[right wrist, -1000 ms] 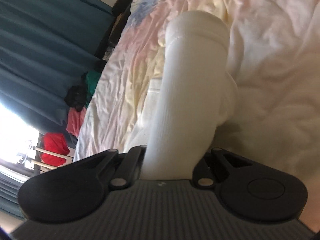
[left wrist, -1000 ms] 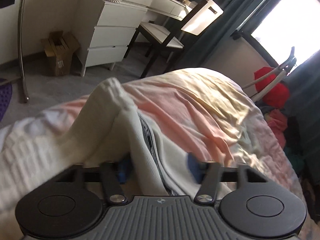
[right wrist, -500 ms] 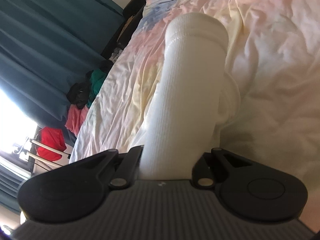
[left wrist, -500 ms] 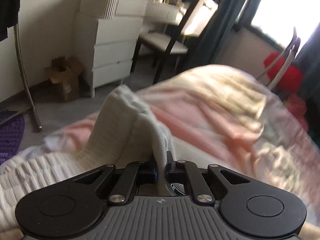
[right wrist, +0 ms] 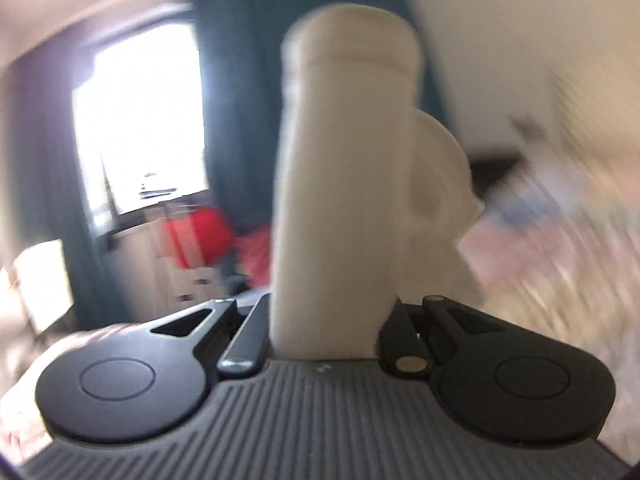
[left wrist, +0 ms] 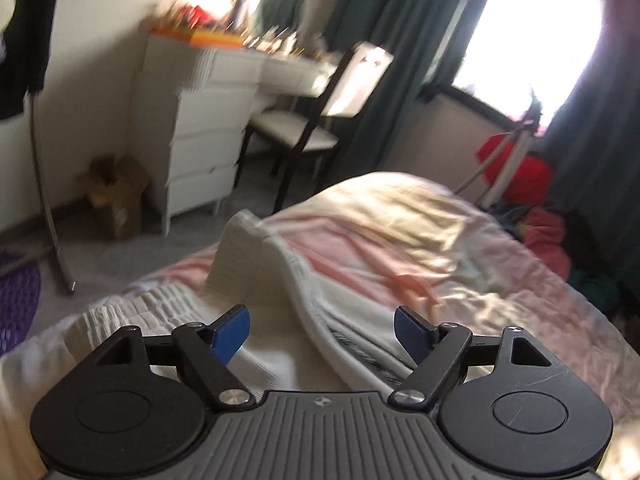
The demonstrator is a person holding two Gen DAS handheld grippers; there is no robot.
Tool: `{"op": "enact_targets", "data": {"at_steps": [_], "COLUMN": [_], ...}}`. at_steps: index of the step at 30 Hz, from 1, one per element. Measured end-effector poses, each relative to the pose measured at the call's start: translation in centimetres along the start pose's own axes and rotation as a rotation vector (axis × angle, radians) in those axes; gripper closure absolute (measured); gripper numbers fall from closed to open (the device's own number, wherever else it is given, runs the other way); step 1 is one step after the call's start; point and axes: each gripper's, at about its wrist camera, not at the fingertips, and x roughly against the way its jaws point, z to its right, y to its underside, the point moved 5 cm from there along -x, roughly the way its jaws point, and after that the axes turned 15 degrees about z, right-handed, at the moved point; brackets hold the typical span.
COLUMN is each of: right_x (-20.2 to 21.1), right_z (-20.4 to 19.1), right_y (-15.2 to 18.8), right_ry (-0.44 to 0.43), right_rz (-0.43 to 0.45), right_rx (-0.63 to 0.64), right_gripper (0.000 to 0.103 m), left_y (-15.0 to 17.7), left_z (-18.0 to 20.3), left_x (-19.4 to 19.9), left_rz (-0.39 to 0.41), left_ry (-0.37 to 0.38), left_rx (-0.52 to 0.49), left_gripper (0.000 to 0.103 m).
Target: Fold clothes
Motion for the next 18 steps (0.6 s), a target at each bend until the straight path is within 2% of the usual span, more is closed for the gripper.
{"op": "enact_targets", "data": {"at_steps": [3, 6, 8, 10, 11, 13, 16, 18], "right_x": [4.1, 8.2, 10.7, 13.0, 13.9, 14.9, 14.3, 14.1], "right_z": [-8.2, -15.5, -19.2, -21.8, -22.4, -22.7, -22.5, -22.5], "right_y": [1.1, 5.5, 9.6, 14.4, 16.5, 18.3, 17.3, 16.8], "right_ry": [-0.239, -0.48, -0.628, -0.767, -0.809, -0.827, -0.827, -0.823], "right_rz": [0.047, -0.018, -0.087, -0.195, -0.239, -0.21, -0.224, -0.232], "right_rx": [0.116, 0.242, 0.361, 0.485, 0.543, 0.63, 0.581, 0.553], "right_gripper": [0.091, 0.09, 0.09, 0.09, 0.09, 0.09, 0.09, 0.09], "left_y": [0.3, 1.6, 2.9, 4.4, 5.1, 6.4, 7.9, 8.6], "left_z": [2.9, 5.1, 6.0, 6.9, 7.4, 7.6, 7.8, 7.7], "left_x": [2.3, 3.2, 2.8, 1.7, 1.2, 0.3, -0.9, -1.6], "left_rz": [0.062, 0.025, -0.063, -0.171, -0.226, -0.271, -0.311, -0.349], "left_ry": [0.106, 0.283, 0.415, 0.501, 0.543, 0.527, 0.467, 0.491], "left_rx": [-0.065, 0.007, 0.119, 0.172, 0.196, 0.195, 0.173, 0.22], "left_gripper": [0.018, 0.017, 0.017, 0.017, 0.018, 0.018, 0.019, 0.019]}}
